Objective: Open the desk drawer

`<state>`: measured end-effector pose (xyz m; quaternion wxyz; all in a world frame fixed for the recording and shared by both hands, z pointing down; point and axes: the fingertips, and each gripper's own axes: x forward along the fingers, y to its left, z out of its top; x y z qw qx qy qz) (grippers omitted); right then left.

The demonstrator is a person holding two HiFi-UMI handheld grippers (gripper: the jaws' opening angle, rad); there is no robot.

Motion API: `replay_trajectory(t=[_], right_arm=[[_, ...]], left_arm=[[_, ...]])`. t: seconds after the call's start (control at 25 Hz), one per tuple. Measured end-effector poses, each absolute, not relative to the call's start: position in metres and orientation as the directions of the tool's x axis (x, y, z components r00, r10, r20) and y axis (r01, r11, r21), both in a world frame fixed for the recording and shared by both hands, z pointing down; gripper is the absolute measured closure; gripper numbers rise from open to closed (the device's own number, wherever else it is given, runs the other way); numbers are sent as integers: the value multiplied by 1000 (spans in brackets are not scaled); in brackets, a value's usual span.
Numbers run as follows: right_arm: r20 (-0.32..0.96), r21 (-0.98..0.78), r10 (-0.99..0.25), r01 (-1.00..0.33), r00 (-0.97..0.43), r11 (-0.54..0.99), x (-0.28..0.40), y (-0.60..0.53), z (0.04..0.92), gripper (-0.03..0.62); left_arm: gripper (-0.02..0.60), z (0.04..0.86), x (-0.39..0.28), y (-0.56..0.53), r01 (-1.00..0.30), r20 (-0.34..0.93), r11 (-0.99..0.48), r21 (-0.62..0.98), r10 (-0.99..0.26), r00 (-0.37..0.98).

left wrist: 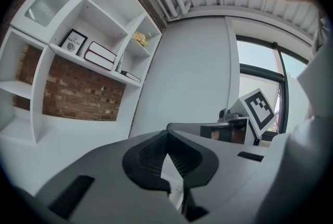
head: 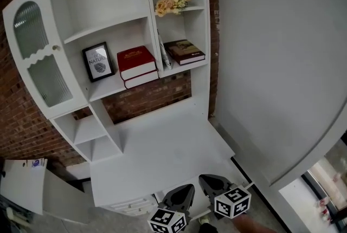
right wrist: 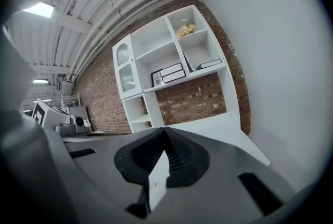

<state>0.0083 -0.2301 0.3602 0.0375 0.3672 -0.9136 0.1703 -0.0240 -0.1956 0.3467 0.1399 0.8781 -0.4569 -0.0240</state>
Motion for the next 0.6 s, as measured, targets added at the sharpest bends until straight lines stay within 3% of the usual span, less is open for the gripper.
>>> replay_trajectory(t=[0.6], right_arm=[[201,-271,-636,-667,-745,694,-6,-236,361,577]], left_arm=[[574,345,-28,-204,-798,78,-545,255,-811,579]])
